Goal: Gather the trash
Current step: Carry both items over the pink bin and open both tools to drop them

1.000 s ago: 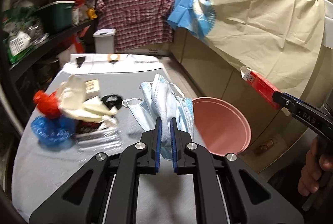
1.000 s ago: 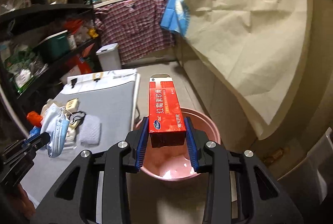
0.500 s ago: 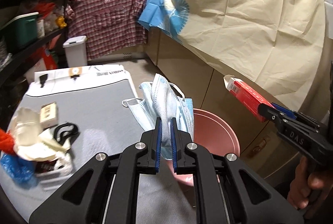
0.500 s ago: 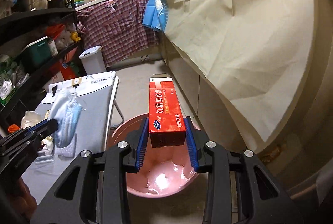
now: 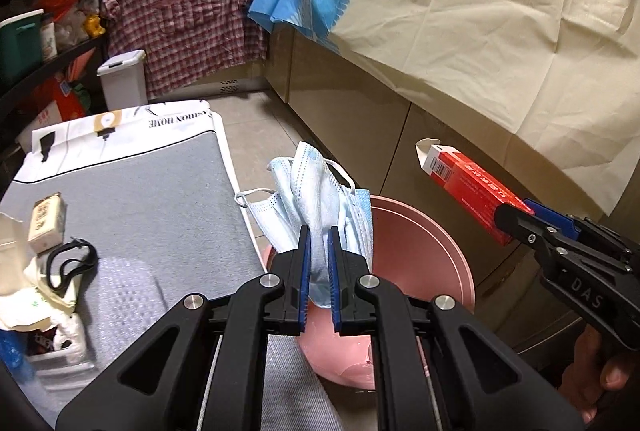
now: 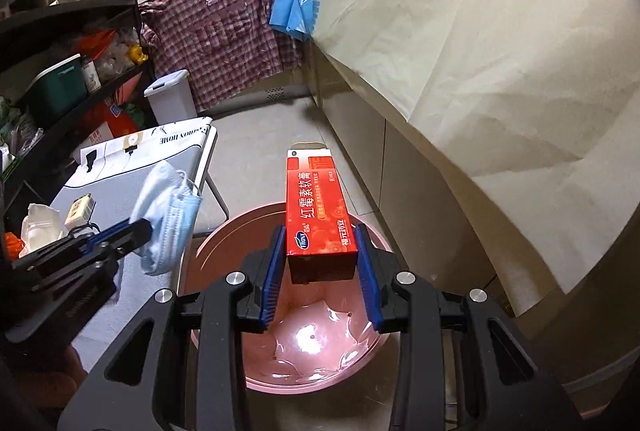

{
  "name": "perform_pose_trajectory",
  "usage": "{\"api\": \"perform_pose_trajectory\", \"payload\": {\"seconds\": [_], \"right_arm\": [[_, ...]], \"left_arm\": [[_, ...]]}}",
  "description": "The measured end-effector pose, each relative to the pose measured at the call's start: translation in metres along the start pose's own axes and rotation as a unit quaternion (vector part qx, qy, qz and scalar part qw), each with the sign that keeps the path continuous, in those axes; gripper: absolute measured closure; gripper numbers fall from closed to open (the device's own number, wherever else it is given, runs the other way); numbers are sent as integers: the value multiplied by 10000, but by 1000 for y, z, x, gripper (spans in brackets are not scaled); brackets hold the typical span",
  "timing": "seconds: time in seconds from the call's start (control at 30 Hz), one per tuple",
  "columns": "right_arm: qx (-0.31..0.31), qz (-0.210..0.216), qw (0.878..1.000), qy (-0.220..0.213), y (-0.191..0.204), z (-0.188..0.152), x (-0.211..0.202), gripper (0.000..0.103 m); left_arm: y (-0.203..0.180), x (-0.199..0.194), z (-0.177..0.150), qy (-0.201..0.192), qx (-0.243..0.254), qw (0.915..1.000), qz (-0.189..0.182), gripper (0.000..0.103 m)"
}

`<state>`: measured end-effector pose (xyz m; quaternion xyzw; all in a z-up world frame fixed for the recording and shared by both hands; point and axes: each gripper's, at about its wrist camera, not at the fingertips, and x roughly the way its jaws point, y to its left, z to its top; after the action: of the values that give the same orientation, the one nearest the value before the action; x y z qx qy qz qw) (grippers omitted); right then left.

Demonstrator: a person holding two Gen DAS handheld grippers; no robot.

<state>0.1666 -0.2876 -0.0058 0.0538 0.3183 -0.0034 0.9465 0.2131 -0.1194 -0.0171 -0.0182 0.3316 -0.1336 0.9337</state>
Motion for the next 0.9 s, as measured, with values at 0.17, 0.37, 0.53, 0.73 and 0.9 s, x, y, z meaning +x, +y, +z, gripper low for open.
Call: {"api": "perform_pose_trajectory", "payload": {"seconds": [0.17,0.37,0.53,0.73,0.9], "right_arm": [[-8,-98,9999,111,0,0,7,54],[-61,-187,9997,109,2,-1,8,43],[-141,-204,9997,59,5,-2,6,43],[-253,-225,9994,-68,10,-2,1,43],[-286,-239,9990,-251,13,-3,-13,45]], "left_arm": [[-2,15,1,179,25,9998,24,88],[14,15,-2,267,-268,9993,4,70],[19,0,-6,178,-293,9994,-68,70],[20,-30,-8,57,-152,9998,-108,70],[35,-67,-8,-123,-109,9998,-65,70]]}}
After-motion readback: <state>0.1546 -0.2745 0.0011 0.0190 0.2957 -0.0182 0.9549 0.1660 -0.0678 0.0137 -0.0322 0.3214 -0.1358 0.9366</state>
